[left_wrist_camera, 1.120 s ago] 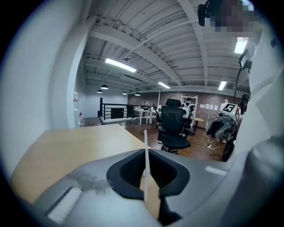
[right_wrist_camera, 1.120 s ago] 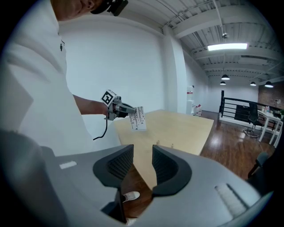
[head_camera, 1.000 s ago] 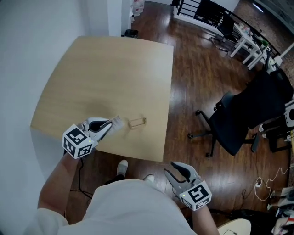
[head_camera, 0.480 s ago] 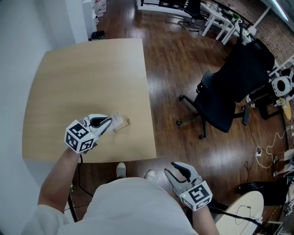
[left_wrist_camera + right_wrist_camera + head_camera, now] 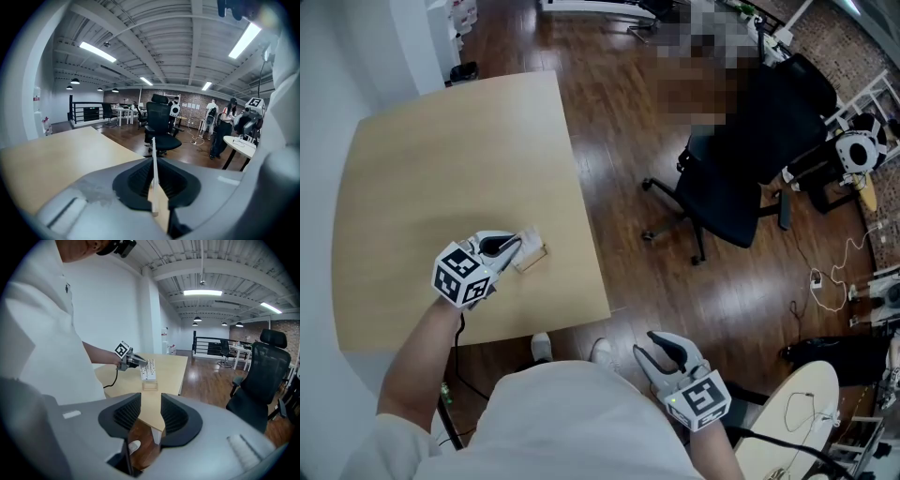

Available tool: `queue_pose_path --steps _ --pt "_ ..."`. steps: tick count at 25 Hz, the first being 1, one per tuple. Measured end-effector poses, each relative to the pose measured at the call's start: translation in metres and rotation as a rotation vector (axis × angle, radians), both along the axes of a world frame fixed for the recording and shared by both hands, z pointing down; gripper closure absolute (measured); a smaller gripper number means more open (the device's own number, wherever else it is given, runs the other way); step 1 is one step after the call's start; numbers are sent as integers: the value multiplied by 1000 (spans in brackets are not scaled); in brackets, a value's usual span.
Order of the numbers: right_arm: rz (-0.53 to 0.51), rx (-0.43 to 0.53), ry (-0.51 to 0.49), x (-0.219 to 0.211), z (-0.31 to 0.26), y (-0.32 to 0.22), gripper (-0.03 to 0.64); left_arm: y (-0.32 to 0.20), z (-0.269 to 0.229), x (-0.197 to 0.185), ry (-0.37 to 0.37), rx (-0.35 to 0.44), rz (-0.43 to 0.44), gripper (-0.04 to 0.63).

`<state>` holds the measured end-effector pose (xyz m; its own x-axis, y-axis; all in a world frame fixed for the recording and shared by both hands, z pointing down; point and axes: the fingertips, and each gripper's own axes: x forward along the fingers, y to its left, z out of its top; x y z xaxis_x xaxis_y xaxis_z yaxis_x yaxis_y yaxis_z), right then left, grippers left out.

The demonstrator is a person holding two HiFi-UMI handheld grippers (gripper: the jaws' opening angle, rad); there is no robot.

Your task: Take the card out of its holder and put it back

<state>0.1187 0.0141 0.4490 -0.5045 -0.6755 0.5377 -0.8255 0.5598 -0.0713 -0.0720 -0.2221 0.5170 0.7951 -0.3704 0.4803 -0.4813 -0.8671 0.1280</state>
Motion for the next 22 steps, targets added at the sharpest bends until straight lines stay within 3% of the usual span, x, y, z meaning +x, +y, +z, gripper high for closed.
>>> queue_pose_path --steps 16,22 --pt "6 0 7 0 3 -15 480 -8 18 11 6 -25 14 578" --pt "4 -20 14 2 3 -16 480 -10 21 10 42 -26 -6 578"
